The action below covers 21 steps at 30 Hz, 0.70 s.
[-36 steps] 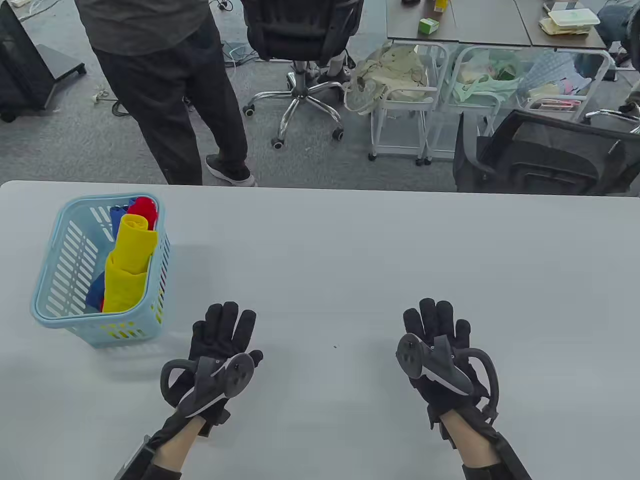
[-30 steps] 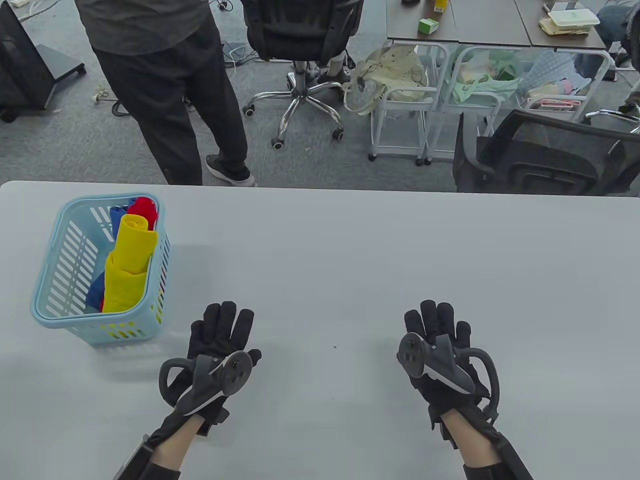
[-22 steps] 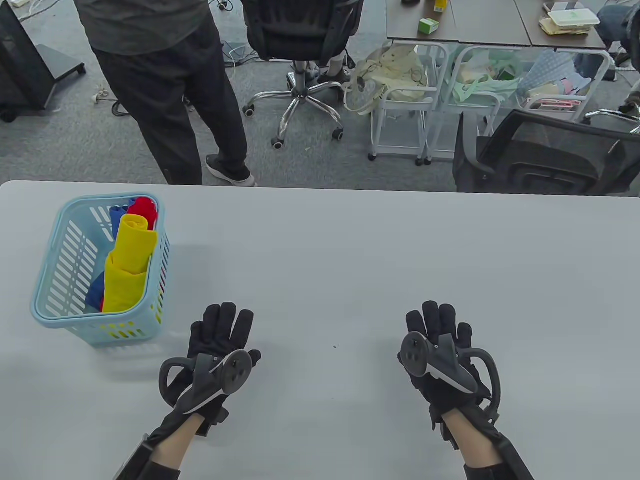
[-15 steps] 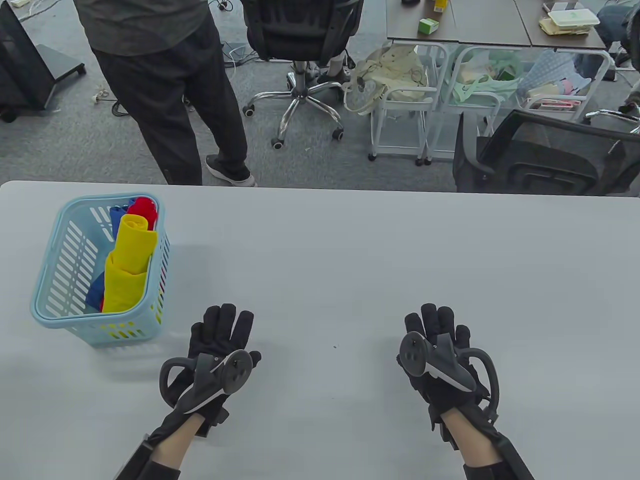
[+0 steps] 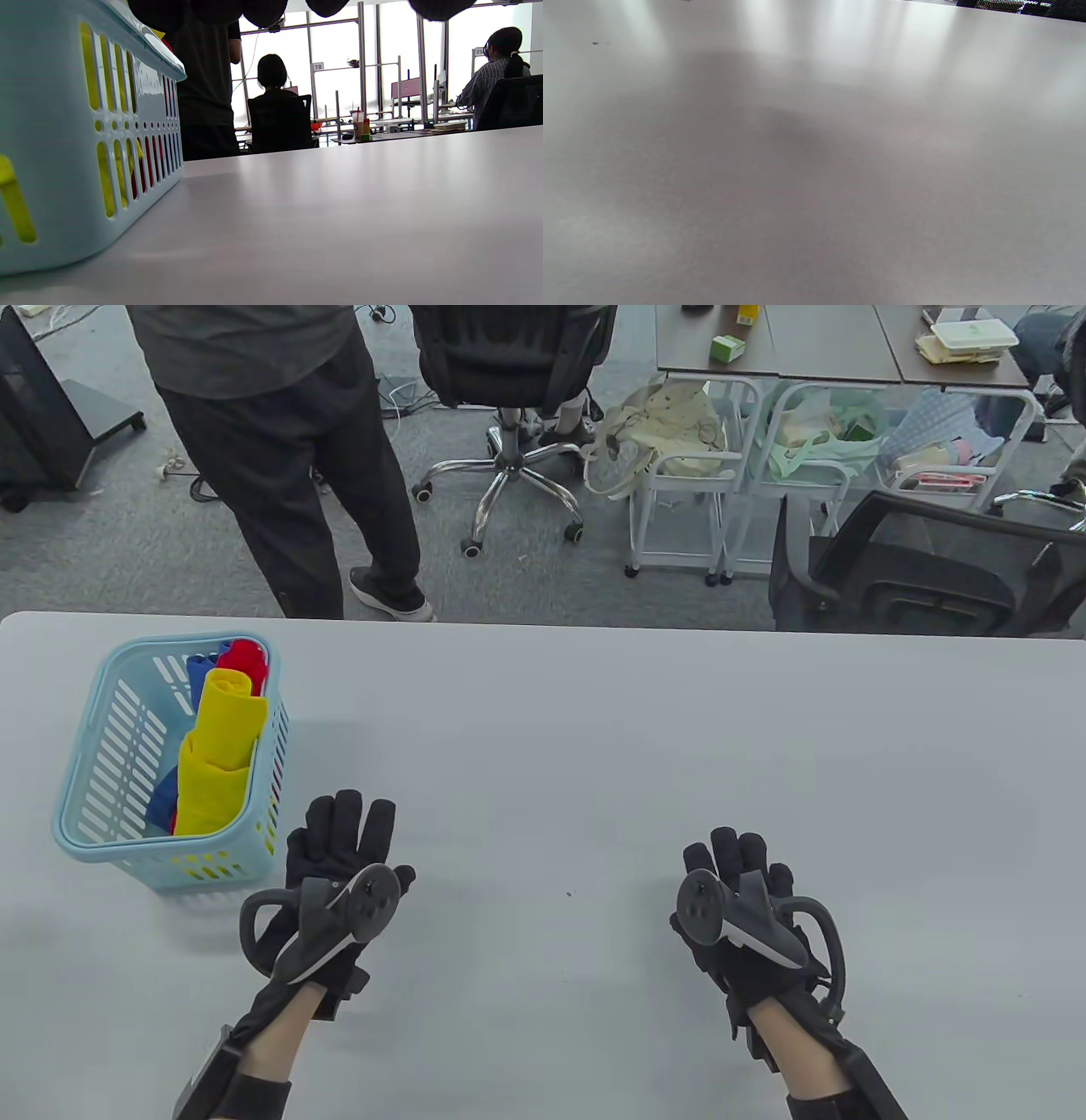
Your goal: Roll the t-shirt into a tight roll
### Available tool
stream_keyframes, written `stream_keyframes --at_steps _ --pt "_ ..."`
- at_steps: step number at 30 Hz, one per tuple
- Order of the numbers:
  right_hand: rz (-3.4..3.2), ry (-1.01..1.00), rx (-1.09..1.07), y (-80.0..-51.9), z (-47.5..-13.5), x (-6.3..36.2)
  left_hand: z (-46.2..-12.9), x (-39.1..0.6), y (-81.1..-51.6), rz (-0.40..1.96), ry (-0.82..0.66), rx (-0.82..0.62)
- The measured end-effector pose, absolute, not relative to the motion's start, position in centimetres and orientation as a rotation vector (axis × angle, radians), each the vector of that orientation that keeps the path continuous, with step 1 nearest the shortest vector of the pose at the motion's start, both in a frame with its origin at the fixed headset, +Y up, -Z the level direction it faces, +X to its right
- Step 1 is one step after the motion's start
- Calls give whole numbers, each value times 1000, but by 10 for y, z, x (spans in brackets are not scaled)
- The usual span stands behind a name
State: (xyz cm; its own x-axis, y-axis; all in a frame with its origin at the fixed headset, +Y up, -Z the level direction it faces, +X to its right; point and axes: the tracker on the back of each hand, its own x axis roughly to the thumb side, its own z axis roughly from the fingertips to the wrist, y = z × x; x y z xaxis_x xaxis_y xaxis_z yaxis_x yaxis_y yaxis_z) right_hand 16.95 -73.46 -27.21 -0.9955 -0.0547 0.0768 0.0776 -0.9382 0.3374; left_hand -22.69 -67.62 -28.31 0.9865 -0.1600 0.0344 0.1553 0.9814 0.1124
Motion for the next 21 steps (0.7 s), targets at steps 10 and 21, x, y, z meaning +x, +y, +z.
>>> stream_keyframes --at_steps 10,21 --pt "-3047 -537 -108 -731 -271 171 -359 -261 -601 -348 141 78" --pt "-3054 -530 -116 -731 -270 170 -410 -322 -591 -352 528 -197"
